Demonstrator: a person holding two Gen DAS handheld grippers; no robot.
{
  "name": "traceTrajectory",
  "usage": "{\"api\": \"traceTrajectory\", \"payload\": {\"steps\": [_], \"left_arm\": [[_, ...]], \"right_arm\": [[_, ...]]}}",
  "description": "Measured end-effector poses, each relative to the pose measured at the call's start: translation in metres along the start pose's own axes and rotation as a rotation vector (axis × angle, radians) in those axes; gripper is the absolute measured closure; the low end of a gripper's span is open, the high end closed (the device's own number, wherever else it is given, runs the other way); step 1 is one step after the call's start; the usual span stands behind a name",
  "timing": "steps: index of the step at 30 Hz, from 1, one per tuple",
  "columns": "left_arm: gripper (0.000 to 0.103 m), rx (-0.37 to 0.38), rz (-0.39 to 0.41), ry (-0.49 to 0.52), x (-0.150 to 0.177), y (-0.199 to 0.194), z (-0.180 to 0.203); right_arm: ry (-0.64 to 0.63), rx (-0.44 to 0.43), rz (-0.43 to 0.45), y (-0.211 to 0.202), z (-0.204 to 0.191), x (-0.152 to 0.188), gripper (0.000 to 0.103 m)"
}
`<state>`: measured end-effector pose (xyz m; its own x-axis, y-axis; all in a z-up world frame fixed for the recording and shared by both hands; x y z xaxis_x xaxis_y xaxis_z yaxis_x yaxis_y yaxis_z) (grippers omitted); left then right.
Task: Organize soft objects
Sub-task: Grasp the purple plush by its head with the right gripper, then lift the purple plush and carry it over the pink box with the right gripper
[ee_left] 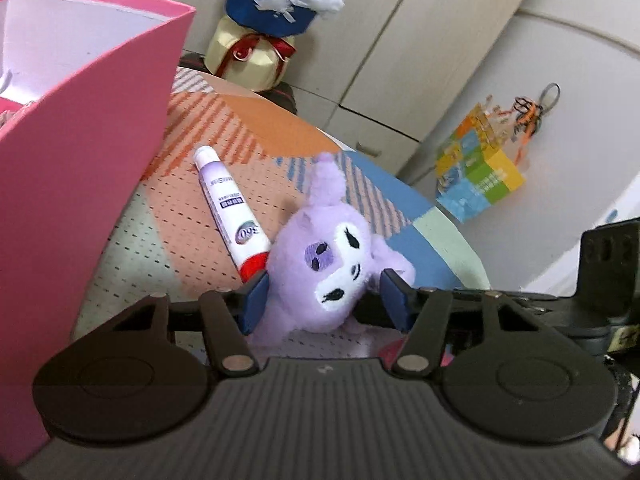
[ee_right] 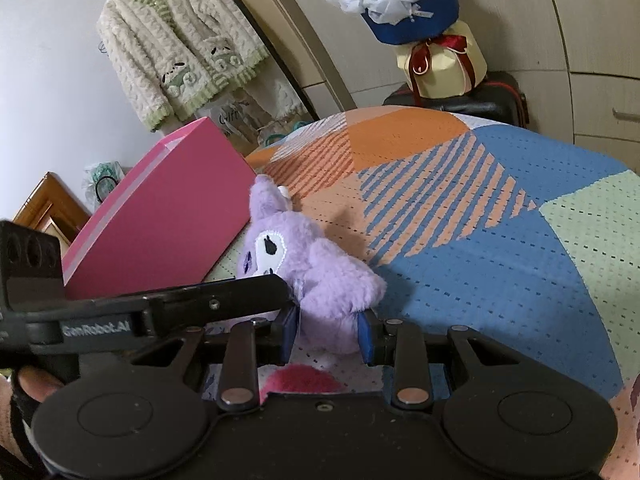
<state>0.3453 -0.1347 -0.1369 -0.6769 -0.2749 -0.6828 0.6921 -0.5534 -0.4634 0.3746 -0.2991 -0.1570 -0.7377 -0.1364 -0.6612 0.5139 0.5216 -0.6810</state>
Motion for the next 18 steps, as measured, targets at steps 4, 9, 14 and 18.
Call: {"api": "traceTrajectory", "payload": {"steps": [4, 9, 14, 18], "left_arm": [[0.051, 0.027, -0.004, 0.015, 0.001, -0.011, 0.008], [0.055, 0.064, -0.035, 0.035, 0.008, -0.028, 0.024], [0.058, 0.081, -0.057, 0.081, 0.019, -0.048, 0.040], [0.058, 0.107, -0.076, 0.120, 0.028, -0.067, 0.051]], "right_arm": [[-0.007, 0.040, 0.042, -0.011, -0.007, 0.001, 0.068], [0.000, 0.091, 0.099, -0.037, -0.016, 0.009, 0.068], [-0.004, 0.159, 0.140, -0.066, -0.035, 0.025, 0.068], [-0.004, 0.194, 0.169, -0.086, -0.049, 0.041, 0.068]]}}
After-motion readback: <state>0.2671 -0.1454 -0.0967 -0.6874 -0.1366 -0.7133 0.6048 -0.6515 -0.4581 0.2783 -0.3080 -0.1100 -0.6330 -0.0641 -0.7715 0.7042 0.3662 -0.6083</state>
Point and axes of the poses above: each gripper's, at about its wrist camera, not at the fingertips, and y roughly the way its jaws point, z to its right, x to its underside, the point moved 5 cm from there along y, roughly the way its jaws point, and after that the axes turned 13 degrees about x, right-handed, at the moved point
